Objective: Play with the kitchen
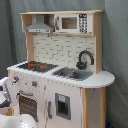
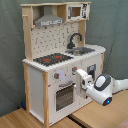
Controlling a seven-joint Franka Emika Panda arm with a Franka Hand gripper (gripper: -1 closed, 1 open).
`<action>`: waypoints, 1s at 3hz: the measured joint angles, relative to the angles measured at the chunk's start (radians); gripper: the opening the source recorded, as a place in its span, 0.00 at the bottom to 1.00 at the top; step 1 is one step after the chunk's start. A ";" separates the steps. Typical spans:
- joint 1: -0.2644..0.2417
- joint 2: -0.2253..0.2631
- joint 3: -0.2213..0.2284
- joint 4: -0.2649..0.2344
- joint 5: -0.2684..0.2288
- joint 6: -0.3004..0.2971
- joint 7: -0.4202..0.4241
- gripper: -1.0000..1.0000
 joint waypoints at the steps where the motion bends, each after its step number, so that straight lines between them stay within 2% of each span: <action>1: 0.004 0.000 -0.004 0.003 0.000 -0.001 -0.112 1.00; 3: 0.005 0.001 -0.043 0.034 0.000 0.004 -0.332 1.00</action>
